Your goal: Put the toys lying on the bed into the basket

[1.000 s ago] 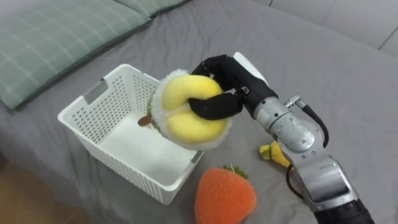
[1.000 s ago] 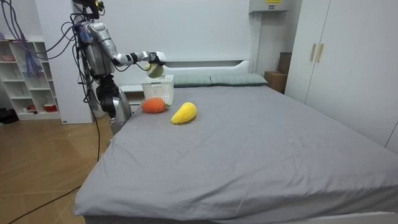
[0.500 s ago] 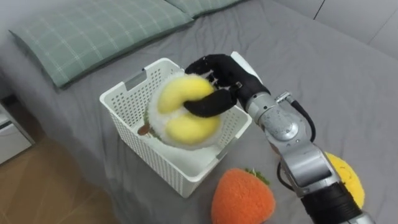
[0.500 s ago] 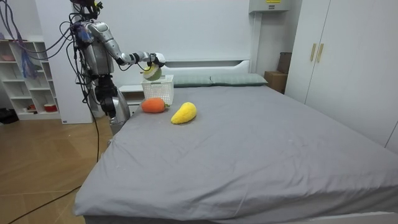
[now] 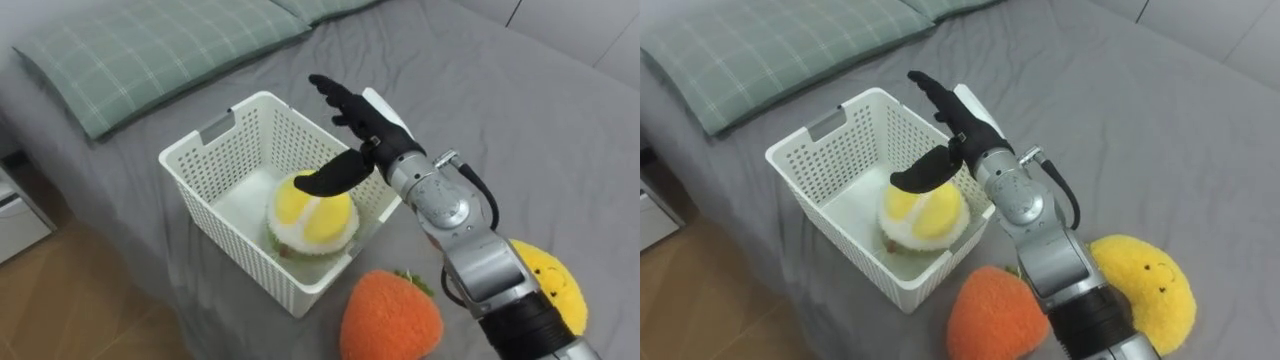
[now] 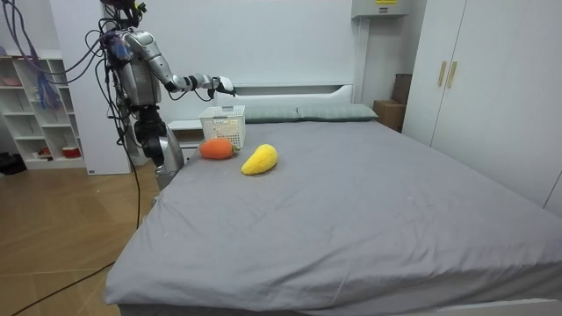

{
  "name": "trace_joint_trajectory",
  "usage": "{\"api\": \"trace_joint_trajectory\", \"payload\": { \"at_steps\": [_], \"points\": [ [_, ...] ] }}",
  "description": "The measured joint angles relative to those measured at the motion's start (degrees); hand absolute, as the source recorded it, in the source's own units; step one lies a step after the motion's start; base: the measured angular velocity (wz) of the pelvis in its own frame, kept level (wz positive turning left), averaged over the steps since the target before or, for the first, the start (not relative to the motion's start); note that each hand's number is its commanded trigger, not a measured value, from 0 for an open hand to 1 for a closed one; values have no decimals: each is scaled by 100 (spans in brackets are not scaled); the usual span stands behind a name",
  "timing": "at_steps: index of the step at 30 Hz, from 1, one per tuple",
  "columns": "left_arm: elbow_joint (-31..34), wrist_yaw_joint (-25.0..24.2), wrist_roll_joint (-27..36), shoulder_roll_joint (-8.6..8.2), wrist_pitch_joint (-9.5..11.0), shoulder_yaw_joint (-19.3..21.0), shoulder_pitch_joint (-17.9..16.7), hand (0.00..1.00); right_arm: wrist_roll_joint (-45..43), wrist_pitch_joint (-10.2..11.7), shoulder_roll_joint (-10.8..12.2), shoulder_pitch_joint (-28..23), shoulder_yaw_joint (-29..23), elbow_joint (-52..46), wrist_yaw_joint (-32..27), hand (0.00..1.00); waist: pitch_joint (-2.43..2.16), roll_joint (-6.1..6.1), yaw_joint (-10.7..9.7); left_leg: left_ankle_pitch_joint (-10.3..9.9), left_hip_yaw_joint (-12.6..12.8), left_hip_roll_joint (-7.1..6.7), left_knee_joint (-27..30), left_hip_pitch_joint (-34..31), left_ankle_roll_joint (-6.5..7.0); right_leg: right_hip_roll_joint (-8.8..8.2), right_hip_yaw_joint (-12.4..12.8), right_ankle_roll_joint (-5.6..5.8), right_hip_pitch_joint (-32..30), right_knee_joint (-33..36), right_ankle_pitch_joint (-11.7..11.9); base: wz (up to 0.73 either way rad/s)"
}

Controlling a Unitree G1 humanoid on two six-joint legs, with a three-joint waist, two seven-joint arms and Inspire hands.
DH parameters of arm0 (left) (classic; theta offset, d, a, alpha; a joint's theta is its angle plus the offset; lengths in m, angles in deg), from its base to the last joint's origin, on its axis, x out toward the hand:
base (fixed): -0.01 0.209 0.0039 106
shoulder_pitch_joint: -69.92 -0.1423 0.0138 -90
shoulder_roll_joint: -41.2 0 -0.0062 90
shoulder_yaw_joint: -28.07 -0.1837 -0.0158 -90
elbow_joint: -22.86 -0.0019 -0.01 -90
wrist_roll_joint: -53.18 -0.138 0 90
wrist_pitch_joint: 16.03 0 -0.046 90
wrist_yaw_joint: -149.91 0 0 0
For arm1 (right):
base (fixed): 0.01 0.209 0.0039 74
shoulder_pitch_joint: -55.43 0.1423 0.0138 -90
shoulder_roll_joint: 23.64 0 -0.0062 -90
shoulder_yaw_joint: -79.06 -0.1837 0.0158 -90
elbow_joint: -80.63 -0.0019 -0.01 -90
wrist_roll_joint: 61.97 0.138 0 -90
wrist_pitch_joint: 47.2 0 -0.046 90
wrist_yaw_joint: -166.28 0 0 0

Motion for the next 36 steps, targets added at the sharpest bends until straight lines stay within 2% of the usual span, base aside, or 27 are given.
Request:
{"api": "trace_joint_trajectory", "payload": {
  "at_steps": [15,19,23,24,26,28,31,32,36],
  "points": [
    [5,1,-6,-5,1,22,-49,0,0,4,-14,0,-31,0,-64,0,14,15,-53,-1,37,8,-7,44,0,3,56,0,13,-1,0,-1],
    [15,0,-12,-4,4,41,-42,0,-8,6,-31,-1,-218,-2,-119,0,27,45,-115,-2,72,13,-6,57,1,12,180,0,8,0,0,-5],
    [16,0,-8,-26,7,46,-96,0,-5,30,-32,-2,-480,-17,-263,0,-1,95,-192,-18,206,44,-28,101,22,23,422,0,-11,6,1,-17],
    [16,-1,-4,-37,7,63,-132,0,-25,36,-44,-3,-543,-18,-297,0,-24,116,-240,-18,263,52,-47,132,27,24,506,-1,-9,8,2,-29],
    [15,-1,-3,-24,11,71,-162,0,-52,68,-167,-6,-561,-18,-336,0,-30,150,-357,-23,373,81,-60,178,44,20,532,-1,7,18,4,-19],
    [15,-1,-7,9,37,131,-156,0,-56,171,-385,-44,-610,-20,-372,0,-37,151,-568,-34,443,104,-67,181,53,27,615,-1,-15,24,5,-17],
    [-11,0,9,13,157,130,-150,0,4,211,-657,-227,-797,-18,-389,0,-57,169,-724,-48,654,141,-122,232,68,35,806,-4,-57,38,16,-28],
    [-11,0,9,14,171,130,-156,0,4,213,-695,-261,-825,-17,-397,0,-56,171,-756,-49,701,152,-152,260,70,37,840,-5,-57,39,18,-34],
    [-46,-2,20,76,248,132,-158,0,-14,229,-881,-391,-1061,-17,-415,0,-70,203,-1122,-110,983,229,-200,370,96,46,1012,-1,-87,105,24,-39]
  ]
}}
